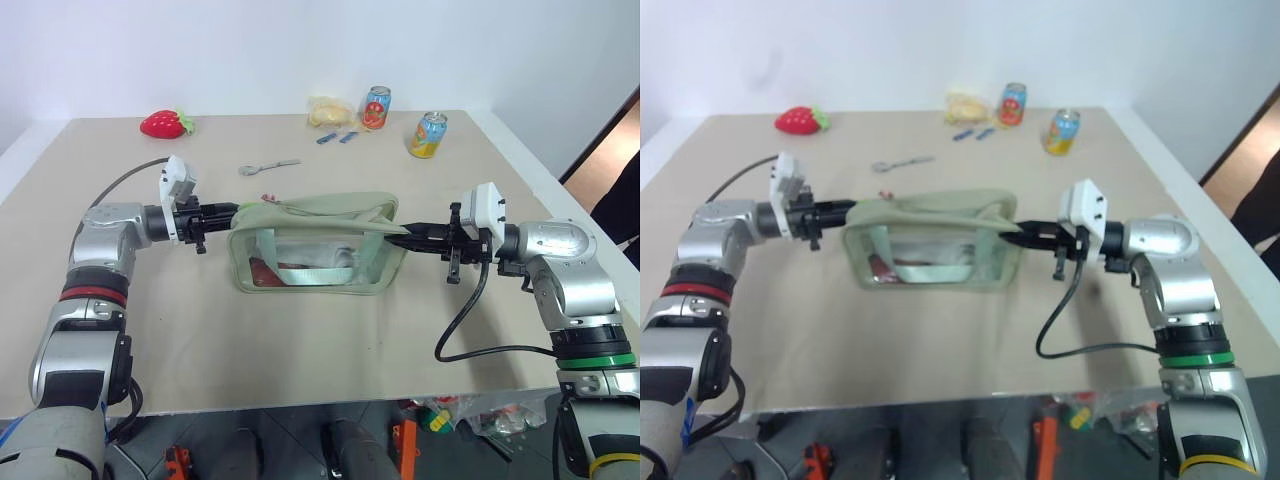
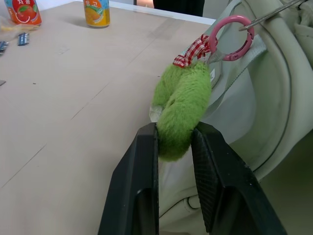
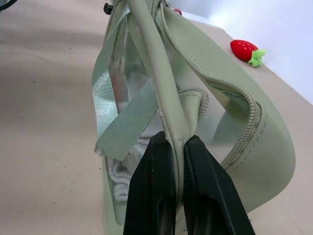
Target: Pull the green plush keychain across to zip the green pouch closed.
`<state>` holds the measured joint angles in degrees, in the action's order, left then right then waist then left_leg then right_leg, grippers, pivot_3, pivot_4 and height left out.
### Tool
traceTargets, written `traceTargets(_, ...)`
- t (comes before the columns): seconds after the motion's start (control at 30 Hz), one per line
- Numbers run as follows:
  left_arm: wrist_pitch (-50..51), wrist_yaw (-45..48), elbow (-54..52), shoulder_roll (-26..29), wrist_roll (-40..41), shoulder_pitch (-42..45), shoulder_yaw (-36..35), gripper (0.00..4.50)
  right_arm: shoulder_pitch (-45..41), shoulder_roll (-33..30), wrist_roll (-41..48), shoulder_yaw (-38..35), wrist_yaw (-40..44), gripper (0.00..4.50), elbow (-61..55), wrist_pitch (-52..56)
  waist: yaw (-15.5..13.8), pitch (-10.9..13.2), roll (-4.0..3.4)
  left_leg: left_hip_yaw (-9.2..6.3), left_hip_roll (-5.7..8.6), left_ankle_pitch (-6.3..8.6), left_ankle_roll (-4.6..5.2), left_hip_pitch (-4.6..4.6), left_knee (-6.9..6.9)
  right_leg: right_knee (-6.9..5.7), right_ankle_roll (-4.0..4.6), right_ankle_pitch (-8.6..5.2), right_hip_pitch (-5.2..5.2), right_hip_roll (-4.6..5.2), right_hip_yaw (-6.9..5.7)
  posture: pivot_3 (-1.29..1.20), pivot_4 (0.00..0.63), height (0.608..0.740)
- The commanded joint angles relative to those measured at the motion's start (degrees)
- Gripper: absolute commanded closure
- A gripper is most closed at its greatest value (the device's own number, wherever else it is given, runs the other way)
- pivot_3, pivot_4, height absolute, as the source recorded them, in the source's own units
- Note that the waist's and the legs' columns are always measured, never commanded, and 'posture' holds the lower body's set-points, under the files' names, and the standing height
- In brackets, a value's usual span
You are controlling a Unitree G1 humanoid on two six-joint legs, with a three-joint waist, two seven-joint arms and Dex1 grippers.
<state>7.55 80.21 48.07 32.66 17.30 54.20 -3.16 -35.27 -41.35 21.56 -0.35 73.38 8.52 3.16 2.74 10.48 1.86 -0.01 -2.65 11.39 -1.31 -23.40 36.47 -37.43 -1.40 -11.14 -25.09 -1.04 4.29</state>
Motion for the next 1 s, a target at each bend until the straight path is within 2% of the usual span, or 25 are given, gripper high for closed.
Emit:
traceTargets(0.03, -0.62, 0.45, -1.68, -0.05, 0.53, 1.51, -0.90, 3.53, -1.41, -0.14, -0.45, -0.63, -0.19, 4.50, -0.24, -0.96, 0.00, 0.00, 0.00, 0.00, 0.00, 0.00, 0.00, 0.00, 0.00, 0.00, 0.00, 0.00, 0.00, 0.00, 0.00, 0.00, 0.150, 0.740)
traceTargets(0.17, -0.71, 0.73, -1.94, -0.18, 0.70, 1.41, -0.97, 4.46, -1.28, -0.10, -0.52, -0.65, -0.38, 4.50, -0.29, -1.09, 0.00, 0.00, 0.00, 0.00, 0.00, 0.00, 0.00, 0.00, 0.00, 0.00, 0.00, 0.00, 0.00, 0.00, 0.00, 0.00, 0.150, 0.740)
traceTargets(0.5, -1.76, -1.77, -3.81, -0.29, 2.38, 1.59, -3.25, 4.46, -0.86, 0.32, 0.01, -0.69, -1.12, 4.50, -1.28, 0.13, 0.03, 0.00, 0.00, 0.00, 0.00, 0.00, 0.00, 0.00, 0.00, -0.01, 0.00, 0.00, -0.01, 0.00, 0.00, 0.00, 0.150, 0.740)
traceTargets(0.77, 3.48, -6.97, -19.29, 0.88, 6.62, 0.30, -6.44, 4.46, -0.22, -0.11, 0.00, -0.97, -1.13, 4.50, -1.25, 0.54, 0.04, 0.00, 0.00, -0.01, -0.01, 0.00, 0.00, 0.02, 0.00, -0.04, -0.01, 0.00, 0.00, 0.00, 0.01, 0.00, 0.150, 0.740)
traceTargets(1.0, 7.56, -7.95, -31.32, 0.95, 7.88, -0.85, -4.22, 4.46, -0.80, -0.09, -0.46, -0.58, -0.51, 4.50, -0.15, 0.08, 0.02, 0.00, 0.00, -0.01, -0.01, -0.01, -0.01, 0.04, 0.04, -0.10, 0.00, 0.00, 0.00, -0.01, 0.01, 0.00, 0.150, 0.740)
